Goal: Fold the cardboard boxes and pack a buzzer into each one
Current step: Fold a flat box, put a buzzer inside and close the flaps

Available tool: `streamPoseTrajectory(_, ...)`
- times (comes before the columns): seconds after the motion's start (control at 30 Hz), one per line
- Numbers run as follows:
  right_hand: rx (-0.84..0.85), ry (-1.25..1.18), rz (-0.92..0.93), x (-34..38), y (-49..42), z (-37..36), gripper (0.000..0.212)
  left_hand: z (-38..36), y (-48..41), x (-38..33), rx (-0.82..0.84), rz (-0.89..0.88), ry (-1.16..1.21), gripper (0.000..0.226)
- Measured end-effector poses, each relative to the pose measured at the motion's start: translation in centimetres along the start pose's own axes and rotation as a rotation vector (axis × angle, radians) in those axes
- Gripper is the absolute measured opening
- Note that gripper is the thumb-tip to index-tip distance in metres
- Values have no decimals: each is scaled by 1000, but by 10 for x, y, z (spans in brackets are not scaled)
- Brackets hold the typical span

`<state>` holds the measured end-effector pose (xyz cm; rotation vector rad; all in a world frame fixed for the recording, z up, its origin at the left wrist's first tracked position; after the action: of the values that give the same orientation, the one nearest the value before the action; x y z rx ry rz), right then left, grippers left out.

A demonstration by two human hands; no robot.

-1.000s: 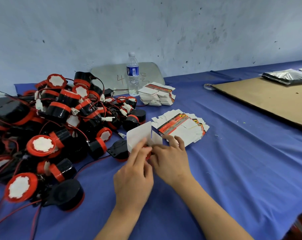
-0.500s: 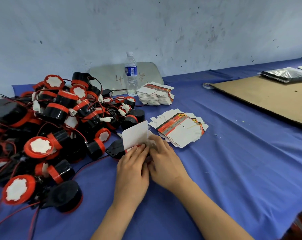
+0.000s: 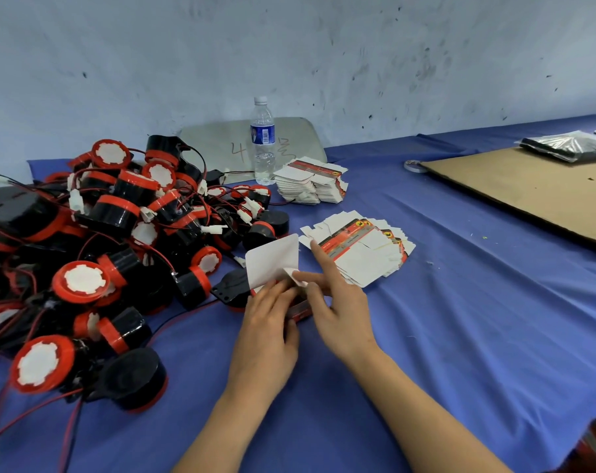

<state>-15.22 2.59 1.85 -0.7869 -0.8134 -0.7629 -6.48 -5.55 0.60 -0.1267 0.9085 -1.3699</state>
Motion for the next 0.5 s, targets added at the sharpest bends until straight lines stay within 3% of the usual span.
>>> streamPoseTrajectory(0.3, 64, -48, -192, -16, -10, -7, 39, 6, 1, 5, -113, 98, 149, 54)
streamPoseTrajectory(0.4, 8, -73, -152, -9, -9, 2, 38, 5, 0, -2, -73, 6, 89, 54)
streamPoseTrajectory(0.5, -136, -95, -88, -6, -5, 16, 22, 3, -3, -6, -35, -59, 150, 37)
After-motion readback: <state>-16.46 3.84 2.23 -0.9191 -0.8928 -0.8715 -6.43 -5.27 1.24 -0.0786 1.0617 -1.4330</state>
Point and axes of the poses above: each hand's wrist, its own y-axis away from the middle knuckle, its own z-axis out of the back of the hand, x = y × z, the point moved 6 cm from there along -y, towards the middle knuckle, and after that the axes turned 11 degrees about -z, right-handed, at the moved point
